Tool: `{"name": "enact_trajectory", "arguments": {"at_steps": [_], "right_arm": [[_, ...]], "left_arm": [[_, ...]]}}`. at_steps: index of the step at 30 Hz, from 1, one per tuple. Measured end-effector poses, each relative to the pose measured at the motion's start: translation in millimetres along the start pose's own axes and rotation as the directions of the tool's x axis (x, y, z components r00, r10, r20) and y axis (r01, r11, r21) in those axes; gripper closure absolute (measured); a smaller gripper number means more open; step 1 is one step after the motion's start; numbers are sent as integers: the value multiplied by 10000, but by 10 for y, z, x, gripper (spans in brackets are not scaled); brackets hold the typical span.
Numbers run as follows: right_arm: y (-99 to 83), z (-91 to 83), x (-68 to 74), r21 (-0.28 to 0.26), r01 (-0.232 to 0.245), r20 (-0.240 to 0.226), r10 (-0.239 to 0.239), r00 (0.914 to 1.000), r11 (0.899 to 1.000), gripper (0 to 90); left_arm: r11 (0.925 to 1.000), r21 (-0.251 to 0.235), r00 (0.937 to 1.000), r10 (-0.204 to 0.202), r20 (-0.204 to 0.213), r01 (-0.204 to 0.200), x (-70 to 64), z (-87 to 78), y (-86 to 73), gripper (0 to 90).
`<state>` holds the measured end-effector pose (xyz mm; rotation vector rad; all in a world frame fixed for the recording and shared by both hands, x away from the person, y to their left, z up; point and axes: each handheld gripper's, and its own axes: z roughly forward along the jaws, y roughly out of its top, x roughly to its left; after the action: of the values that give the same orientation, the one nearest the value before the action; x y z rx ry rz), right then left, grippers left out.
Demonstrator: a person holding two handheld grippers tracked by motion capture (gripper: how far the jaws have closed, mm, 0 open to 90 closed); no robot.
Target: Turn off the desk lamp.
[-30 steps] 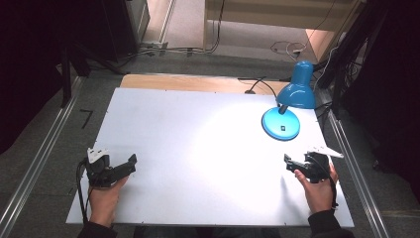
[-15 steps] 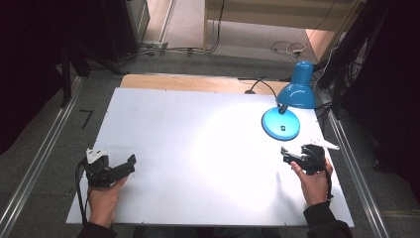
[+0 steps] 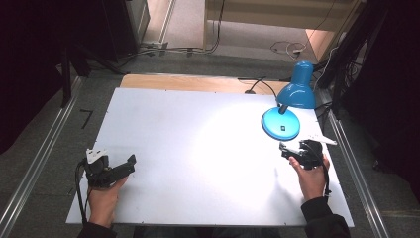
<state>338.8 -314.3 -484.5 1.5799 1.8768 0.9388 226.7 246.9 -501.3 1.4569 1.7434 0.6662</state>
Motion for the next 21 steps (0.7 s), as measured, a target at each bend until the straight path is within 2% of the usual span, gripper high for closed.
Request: {"name": "enact_trajectory", "arguments": {"at_steps": [16, 21], "right_arm": [[106, 136, 14, 80, -104, 135, 102, 9999, 9999, 202], [146, 178, 35, 99, 52, 246, -55, 9997, 9999, 218]], "left_arm": [[10000, -55, 10000, -43, 37, 43, -4, -31, -7, 62], [9999, -111, 9999, -87, 53, 87, 4, -58, -10, 62]]}}
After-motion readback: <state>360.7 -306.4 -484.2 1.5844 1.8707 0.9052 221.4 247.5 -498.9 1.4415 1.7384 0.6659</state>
